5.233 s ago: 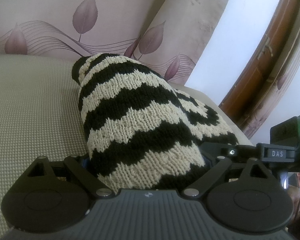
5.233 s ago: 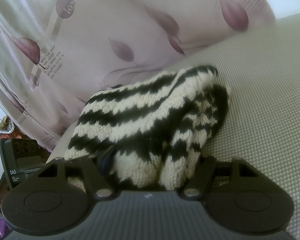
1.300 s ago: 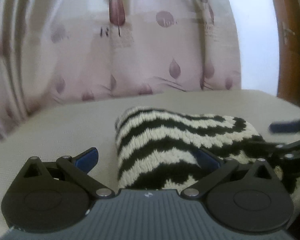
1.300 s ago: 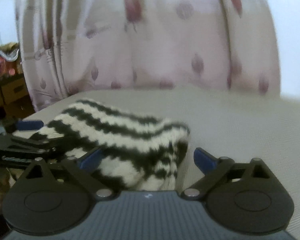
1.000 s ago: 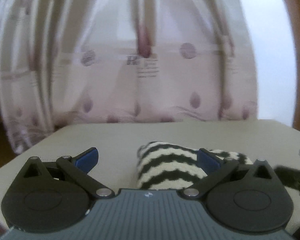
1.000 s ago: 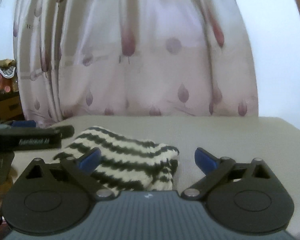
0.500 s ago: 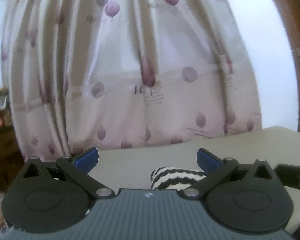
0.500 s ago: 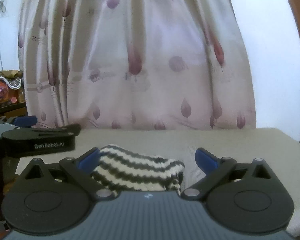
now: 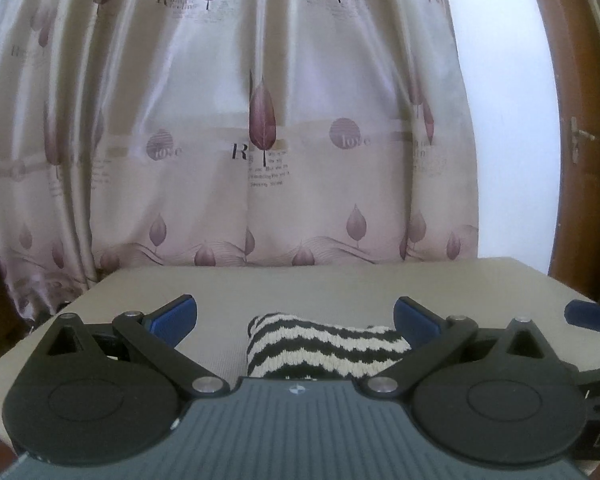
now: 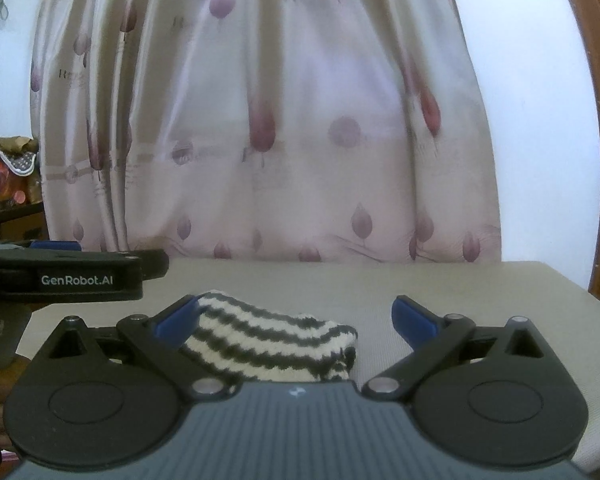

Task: Fold small clothes

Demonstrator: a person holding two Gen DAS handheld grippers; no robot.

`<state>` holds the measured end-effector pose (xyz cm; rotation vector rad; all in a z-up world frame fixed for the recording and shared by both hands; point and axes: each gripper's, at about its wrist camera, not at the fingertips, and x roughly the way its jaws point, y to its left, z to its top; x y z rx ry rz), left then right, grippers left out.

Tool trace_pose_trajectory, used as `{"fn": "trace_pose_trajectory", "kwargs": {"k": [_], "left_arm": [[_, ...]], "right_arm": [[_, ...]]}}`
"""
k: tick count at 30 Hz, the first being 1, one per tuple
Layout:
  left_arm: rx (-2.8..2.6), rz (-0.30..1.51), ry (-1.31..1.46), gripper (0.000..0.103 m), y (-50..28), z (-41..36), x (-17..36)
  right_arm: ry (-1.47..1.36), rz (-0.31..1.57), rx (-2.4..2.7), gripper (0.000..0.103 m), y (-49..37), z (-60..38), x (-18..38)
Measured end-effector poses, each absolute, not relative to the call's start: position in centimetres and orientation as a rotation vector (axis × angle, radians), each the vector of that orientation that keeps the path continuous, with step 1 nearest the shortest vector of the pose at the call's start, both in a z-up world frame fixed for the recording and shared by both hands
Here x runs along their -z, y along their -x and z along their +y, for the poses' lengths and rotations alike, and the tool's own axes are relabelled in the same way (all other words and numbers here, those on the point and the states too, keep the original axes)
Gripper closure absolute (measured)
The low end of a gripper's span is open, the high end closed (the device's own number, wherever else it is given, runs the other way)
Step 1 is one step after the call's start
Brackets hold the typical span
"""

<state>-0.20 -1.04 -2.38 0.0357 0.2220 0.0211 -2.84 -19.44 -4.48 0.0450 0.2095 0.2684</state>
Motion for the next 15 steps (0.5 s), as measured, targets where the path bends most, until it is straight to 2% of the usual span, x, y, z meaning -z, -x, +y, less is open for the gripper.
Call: {"fn": "trace_pose_trajectory", "kwargs": {"k": [15], "left_arm": [[-0.04,0.291,-0.015,0.0,-1.4,-0.4,4.1]], "right_arm": [[-0.01,0.262,-0.258,0.0,1.9,-18.8,5.9]]}}
